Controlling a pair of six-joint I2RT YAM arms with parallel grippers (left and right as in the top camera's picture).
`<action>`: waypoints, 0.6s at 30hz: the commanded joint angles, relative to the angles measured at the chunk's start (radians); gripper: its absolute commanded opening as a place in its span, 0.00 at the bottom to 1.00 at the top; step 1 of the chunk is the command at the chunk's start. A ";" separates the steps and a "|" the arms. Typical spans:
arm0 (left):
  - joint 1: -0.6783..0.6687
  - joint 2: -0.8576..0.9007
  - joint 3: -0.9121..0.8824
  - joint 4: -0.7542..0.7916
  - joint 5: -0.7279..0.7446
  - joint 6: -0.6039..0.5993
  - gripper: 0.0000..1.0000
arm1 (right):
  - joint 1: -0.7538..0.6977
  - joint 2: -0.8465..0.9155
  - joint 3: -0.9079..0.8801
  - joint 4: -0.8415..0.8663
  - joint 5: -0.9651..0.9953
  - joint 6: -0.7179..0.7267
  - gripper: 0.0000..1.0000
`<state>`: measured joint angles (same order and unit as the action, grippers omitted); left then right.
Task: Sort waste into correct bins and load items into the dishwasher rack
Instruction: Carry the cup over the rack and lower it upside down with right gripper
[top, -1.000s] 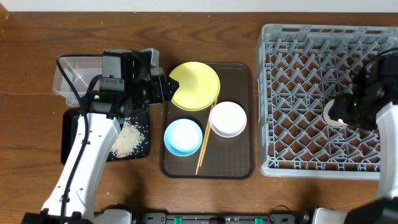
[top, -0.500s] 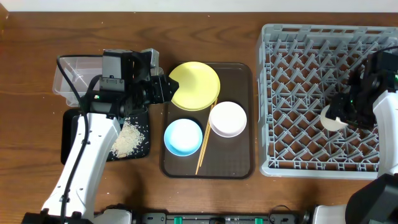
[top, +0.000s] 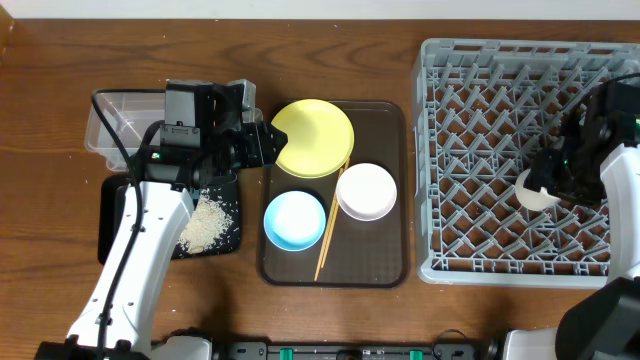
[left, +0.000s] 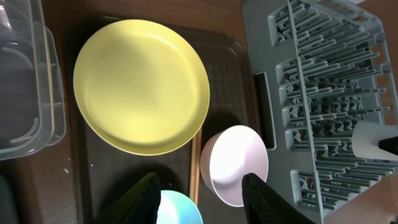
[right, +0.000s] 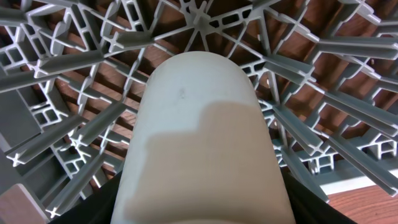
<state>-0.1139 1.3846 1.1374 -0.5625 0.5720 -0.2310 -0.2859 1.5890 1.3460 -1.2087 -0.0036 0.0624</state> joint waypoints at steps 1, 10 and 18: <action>0.000 -0.008 -0.001 -0.003 -0.009 0.017 0.45 | -0.021 0.025 0.037 -0.008 0.027 -0.011 0.01; 0.000 -0.008 -0.001 -0.013 -0.009 0.017 0.45 | -0.022 0.025 0.076 -0.021 0.023 -0.011 0.01; 0.000 -0.008 -0.001 -0.013 -0.009 0.017 0.45 | -0.021 0.027 0.043 0.011 0.040 -0.012 0.05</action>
<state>-0.1139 1.3846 1.1374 -0.5732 0.5716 -0.2310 -0.3031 1.6127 1.3975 -1.2102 0.0200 0.0624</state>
